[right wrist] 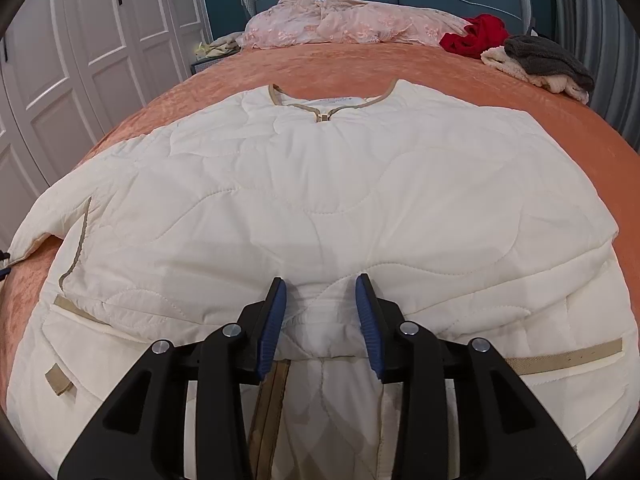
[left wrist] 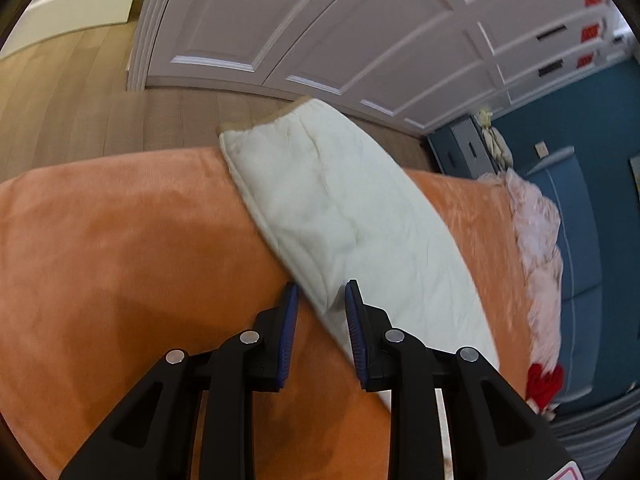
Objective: Fold large clothes
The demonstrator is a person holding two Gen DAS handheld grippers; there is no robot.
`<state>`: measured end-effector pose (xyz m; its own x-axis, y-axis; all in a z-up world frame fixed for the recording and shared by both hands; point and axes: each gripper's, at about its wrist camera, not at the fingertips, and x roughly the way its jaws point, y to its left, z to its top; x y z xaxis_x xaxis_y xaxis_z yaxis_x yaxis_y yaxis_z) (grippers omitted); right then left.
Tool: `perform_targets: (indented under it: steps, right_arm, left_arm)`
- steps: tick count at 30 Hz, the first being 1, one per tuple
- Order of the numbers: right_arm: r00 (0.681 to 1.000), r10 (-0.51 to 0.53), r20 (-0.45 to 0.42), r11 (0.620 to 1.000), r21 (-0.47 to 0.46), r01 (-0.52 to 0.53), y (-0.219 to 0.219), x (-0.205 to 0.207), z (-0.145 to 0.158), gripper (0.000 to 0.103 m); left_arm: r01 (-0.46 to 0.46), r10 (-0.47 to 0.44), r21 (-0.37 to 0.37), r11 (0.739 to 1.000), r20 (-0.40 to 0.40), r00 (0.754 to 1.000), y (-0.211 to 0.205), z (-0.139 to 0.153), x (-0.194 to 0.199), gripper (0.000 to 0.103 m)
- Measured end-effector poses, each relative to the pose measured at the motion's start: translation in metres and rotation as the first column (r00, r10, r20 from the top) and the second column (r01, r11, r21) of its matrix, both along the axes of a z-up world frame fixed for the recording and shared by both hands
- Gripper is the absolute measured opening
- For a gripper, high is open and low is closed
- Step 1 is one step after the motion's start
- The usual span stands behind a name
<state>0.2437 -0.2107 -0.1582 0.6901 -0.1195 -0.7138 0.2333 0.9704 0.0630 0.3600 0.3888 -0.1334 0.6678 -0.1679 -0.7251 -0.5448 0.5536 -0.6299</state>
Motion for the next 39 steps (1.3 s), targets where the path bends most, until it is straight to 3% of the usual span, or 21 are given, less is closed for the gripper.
perform_targets:
  steps: [3, 4, 6, 9, 13, 15, 16, 17, 18, 22, 25, 27, 28, 30, 34, 37, 39]
  right_arm:
    - [1.0, 0.0, -0.001, 1.0, -0.006, 0.0, 0.0, -0.001, 0.0, 0.035]
    - [1.0, 0.0, 0.0, 1.0, -0.007, 0.0, 0.0, -0.001, 0.0, 0.035]
    - [1.0, 0.0, 0.0, 1.0, -0.007, 0.0, 0.0, -0.001, 0.0, 0.035]
    - [1.0, 0.001, 0.002, 1.0, -0.004, -0.001, 0.0, -0.001, 0.0, 0.035]
    - [1.0, -0.007, 0.018, 1.0, 0.001, 0.007, 0.0, -0.004, 0.002, 0.039]
    - [0.999, -0.022, 0.035, 1.0, -0.002, 0.022, 0.0, -0.009, 0.006, 0.046]
    - [0.998, -0.031, 0.047, 1.0, 0.007, 0.031, 0.0, -0.013, 0.009, 0.051]
    - [0.998, -0.038, 0.058, 0.999, 0.014, 0.037, -0.001, -0.017, 0.011, 0.052]
    - [0.996, -0.049, 0.072, 0.999, 0.024, 0.047, -0.002, -0.024, 0.014, 0.056]
    - [0.989, -0.091, 0.114, 0.992, 0.099, 0.08, -0.012, -0.058, 0.024, 0.064]
    - [0.985, -0.124, 0.123, 0.983, 0.153, 0.105, -0.029, -0.082, 0.028, 0.064]
    - [0.981, -0.147, 0.127, 0.978, 0.165, 0.125, -0.041, -0.095, 0.031, 0.066]
    - [0.979, -0.157, 0.131, 0.976, 0.17, 0.134, -0.048, -0.101, 0.034, 0.067]
    - [0.975, -0.174, 0.135, 0.973, 0.174, 0.15, -0.061, -0.11, 0.038, 0.069]
    - [0.968, -0.206, 0.143, 0.965, 0.192, 0.177, -0.085, -0.123, 0.045, 0.071]
    - [0.962, -0.227, 0.148, 0.954, 0.231, 0.19, -0.104, -0.124, 0.049, 0.072]
    - [0.959, -0.238, 0.152, 0.945, 0.266, 0.192, -0.115, -0.118, 0.053, 0.073]
  left_arm:
    - [-0.002, 0.002, -0.009, 1.0, 0.008, 1.0, 0.004, 0.0, 0.012, 0.023]
    - [0.004, -0.004, 0.001, 1.0, 0.01, 1.0, 0.003, 0.002, 0.017, 0.017]
    - [0.035, -0.036, 0.057, 0.998, 0.017, 0.999, -0.006, 0.014, 0.023, 0.008]
    - [0.082, -0.092, 0.151, 0.985, 0.064, 0.994, -0.021, 0.041, 0.027, 0.005]
    - [0.193, -0.256, 0.309, 0.931, 0.177, 0.95, -0.079, 0.115, 0.027, 0.005]
    - [0.246, -0.347, 0.387, 0.889, 0.218, 0.912, -0.12, 0.15, 0.021, 0.005]
    - [0.29, -0.424, 0.44, 0.85, 0.243, 0.873, -0.155, 0.174, 0.013, 0.005]
    - [0.31, -0.46, 0.462, 0.831, 0.256, 0.851, -0.175, 0.184, 0.009, 0.005]
    - [0.343, -0.514, 0.491, 0.801, 0.271, 0.814, -0.204, 0.199, 0.002, 0.005]
    - [0.488, -0.714, 0.563, 0.667, 0.296, 0.635, -0.326, 0.232, -0.036, 0.005]
    - [0.605, -0.812, 0.557, 0.568, 0.263, 0.521, -0.404, 0.223, -0.058, 0.009]
    - [0.666, -0.849, 0.537, 0.518, 0.225, 0.478, -0.443, 0.201, -0.07, 0.015]
    - [0.712, -0.866, 0.501, 0.491, 0.197, 0.459, -0.465, 0.182, -0.075, 0.026]
    - [0.77, -0.875, 0.421, 0.479, 0.157, 0.458, -0.487, 0.149, -0.08, 0.044]
    - [0.829, -0.866, 0.25, 0.5, 0.137, 0.481, -0.488, 0.101, -0.083, 0.044]
    - [0.805, -0.821, 0.162, 0.571, 0.14, 0.554, -0.455, 0.084, -0.07, 0.044]
    - [0.761, -0.769, 0.118, 0.638, 0.144, 0.623, -0.421, 0.076, -0.06, 0.044]
